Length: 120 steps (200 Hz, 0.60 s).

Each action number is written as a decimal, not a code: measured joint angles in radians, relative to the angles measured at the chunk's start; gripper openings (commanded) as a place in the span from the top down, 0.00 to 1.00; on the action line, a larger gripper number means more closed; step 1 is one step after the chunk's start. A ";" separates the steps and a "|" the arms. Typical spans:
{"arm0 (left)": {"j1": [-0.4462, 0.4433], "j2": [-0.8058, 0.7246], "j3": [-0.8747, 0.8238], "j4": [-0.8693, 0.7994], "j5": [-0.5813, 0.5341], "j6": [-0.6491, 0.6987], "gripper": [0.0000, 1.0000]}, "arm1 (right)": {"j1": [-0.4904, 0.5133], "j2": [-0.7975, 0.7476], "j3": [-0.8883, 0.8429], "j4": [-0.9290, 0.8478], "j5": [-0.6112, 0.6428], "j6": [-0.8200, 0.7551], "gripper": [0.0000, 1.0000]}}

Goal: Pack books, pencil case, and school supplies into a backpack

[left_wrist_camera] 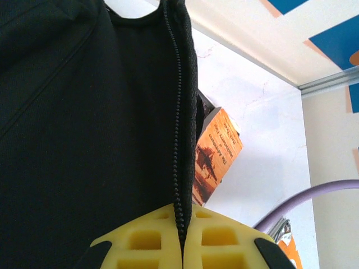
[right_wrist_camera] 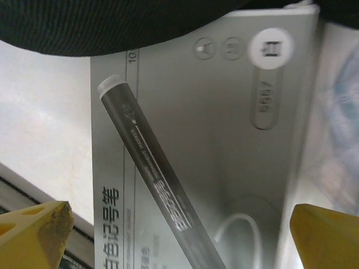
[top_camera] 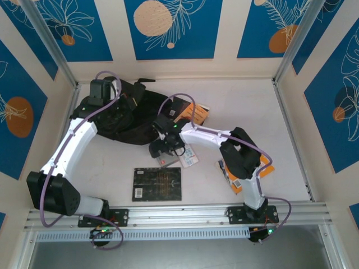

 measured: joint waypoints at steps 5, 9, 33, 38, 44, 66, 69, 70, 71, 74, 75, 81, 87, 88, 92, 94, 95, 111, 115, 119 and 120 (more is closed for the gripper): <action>0.000 -0.002 -0.004 0.001 0.000 0.003 0.97 | 0.008 0.013 0.009 -0.007 0.011 0.002 0.01; -0.002 -0.002 -0.008 0.001 0.000 0.004 0.97 | 0.013 0.023 0.016 -0.013 0.023 0.003 0.01; -0.002 -0.003 -0.027 0.001 0.002 0.010 0.97 | 0.029 0.053 0.029 -0.036 0.067 0.008 0.01; -0.002 -0.003 -0.031 0.001 0.003 0.010 0.97 | 0.029 0.055 0.029 -0.040 0.072 0.008 0.01; -0.002 -0.003 -0.032 0.001 0.005 0.011 0.97 | 0.029 0.058 0.029 -0.045 0.077 0.011 0.01; -0.002 -0.003 -0.036 0.005 0.013 0.011 0.97 | 0.029 0.066 0.028 -0.048 0.090 0.015 0.00; -0.002 -0.003 -0.036 0.005 0.013 0.011 0.97 | 0.030 0.066 0.028 -0.048 0.092 0.015 0.00; -0.002 -0.003 -0.037 0.005 0.013 0.011 0.97 | 0.030 0.066 0.028 -0.048 0.092 0.016 0.00; -0.002 -0.003 -0.037 0.005 0.013 0.011 0.97 | 0.030 0.066 0.028 -0.047 0.092 0.016 0.00; -0.002 -0.003 -0.037 0.005 0.013 0.011 0.97 | 0.031 0.068 0.028 -0.047 0.093 0.017 0.01; -0.002 -0.003 -0.037 0.005 0.013 0.011 0.97 | 0.032 0.068 0.028 -0.047 0.093 0.018 0.01; -0.002 -0.003 -0.037 0.005 0.013 0.011 0.97 | 0.034 0.068 0.026 -0.043 0.095 0.018 0.04; -0.002 -0.003 -0.037 0.005 0.013 0.011 0.97 | 0.035 0.068 0.023 -0.041 0.096 0.021 0.07; -0.002 -0.003 -0.037 0.005 0.013 0.011 0.97 | 0.035 0.068 0.022 -0.040 0.096 0.021 0.08; -0.002 -0.003 -0.037 0.005 0.013 0.011 0.97 | 0.035 0.068 0.019 -0.036 0.096 0.023 0.09; -0.002 -0.003 -0.037 0.005 0.013 0.011 0.97 | 0.035 0.068 0.018 -0.035 0.095 0.025 0.11; -0.002 -0.003 -0.037 0.005 0.013 0.011 0.97 | 0.035 0.068 0.018 -0.035 0.095 0.024 0.11; -0.003 -0.003 -0.037 0.005 0.013 0.011 0.97 | 0.036 0.068 0.003 -0.017 0.098 0.022 0.19; -0.003 -0.003 -0.037 0.005 0.013 0.011 0.97 | 0.036 0.066 -0.002 -0.012 0.098 0.019 0.21; -0.003 -0.003 -0.037 0.005 0.013 0.011 0.97 | 0.035 0.063 -0.006 -0.008 0.098 0.022 0.22; -0.003 -0.003 -0.037 0.005 0.013 0.011 0.96 | 0.035 0.061 -0.008 -0.005 0.098 0.021 0.23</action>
